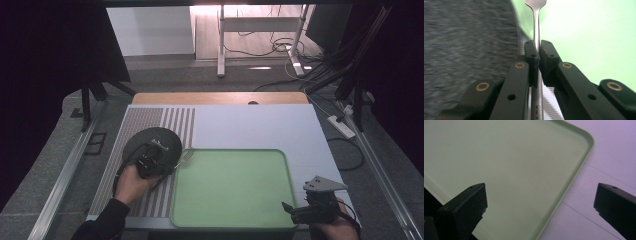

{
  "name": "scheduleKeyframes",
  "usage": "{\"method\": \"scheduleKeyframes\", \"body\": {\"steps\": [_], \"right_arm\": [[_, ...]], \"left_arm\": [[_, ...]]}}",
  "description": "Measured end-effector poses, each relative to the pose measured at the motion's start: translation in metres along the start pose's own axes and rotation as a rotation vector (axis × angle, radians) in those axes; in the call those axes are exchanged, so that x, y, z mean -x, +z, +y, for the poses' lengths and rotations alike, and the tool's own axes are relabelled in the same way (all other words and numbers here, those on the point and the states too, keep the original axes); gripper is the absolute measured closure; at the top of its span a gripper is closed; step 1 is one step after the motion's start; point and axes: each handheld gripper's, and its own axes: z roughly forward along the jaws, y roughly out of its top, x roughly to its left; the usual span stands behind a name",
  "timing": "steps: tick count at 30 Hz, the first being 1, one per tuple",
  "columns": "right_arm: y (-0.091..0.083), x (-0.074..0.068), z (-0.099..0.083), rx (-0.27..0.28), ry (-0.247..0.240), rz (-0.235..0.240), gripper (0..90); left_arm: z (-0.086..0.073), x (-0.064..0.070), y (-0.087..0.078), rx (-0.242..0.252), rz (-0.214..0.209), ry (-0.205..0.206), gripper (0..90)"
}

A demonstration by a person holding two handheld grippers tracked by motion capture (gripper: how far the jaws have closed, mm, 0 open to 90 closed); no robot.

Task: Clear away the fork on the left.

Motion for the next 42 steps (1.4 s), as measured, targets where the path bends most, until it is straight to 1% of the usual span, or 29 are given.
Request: {"method": "scheduleKeyframes", "body": {"steps": [5,8,13,17,19,23,25,27,30,32,33,35,36,38,40,42], "right_arm": [[0.0,0.0,0.0,-0.002,-0.002,0.001,0.0],[0.001,0.0,0.0,-0.002,-0.006,0.0,0.0],[0.001,0.0,0.0,-0.002,-0.006,0.0,0.0],[0.001,0.0,0.0,-0.004,-0.009,0.002,0.0],[0.001,0.0,0.0,-0.009,-0.013,0.005,0.0],[0.001,-0.001,0.0,-0.008,-0.017,0.008,0.0],[0.001,-0.001,0.0,-0.007,-0.018,0.009,0.0],[0.001,-0.001,0.0,-0.008,-0.018,0.012,0.0],[0.001,-0.001,0.001,-0.01,-0.019,0.012,0.0],[0.002,-0.001,0.001,-0.012,-0.02,0.013,0.0],[0.002,-0.001,0.001,-0.011,-0.02,0.013,0.0],[0.002,-0.001,0.001,-0.012,-0.022,0.012,0.0],[0.002,-0.001,0.001,-0.014,-0.026,0.01,0.0],[0.002,-0.001,0.001,-0.015,-0.026,0.01,0.0],[0.002,-0.001,0.001,-0.012,-0.025,0.013,0.0],[0.002,-0.001,0.001,-0.012,-0.023,0.014,0.0]], "left_arm": [[0.005,0.016,0.009,-0.01,-0.027,0.012,84.1],[0.009,0.026,0.014,-0.022,-0.029,0.019,84.1],[0.014,0.042,0.022,-0.022,-0.048,0.025,84.1],[0.017,0.053,0.028,-0.025,-0.059,0.043,84.1],[0.017,0.057,0.032,-0.037,-0.062,0.049,84.1],[0.015,0.062,0.041,-0.063,-0.069,0.047,84.0],[0.013,0.064,0.044,-0.073,-0.074,0.057,83.4],[0.013,0.067,0.044,-0.067,-0.065,0.079,82.0],[0.018,0.069,0.039,-0.008,-0.056,0.102,74.2],[0.022,0.072,0.037,0.019,-0.048,0.131,75.3],[0.025,0.074,0.037,0.021,-0.048,0.143,77.3],[0.029,0.079,0.043,0.018,-0.06,0.185,82.3],[0.031,0.082,0.046,0.008,-0.057,0.199,83.7],[0.035,0.085,0.054,-0.012,-0.05,0.219,83.8],[0.037,0.085,0.059,-0.032,-0.03,0.229,83.8],[0.037,0.081,0.06,-0.032,-0.035,0.225,85.6]]}}
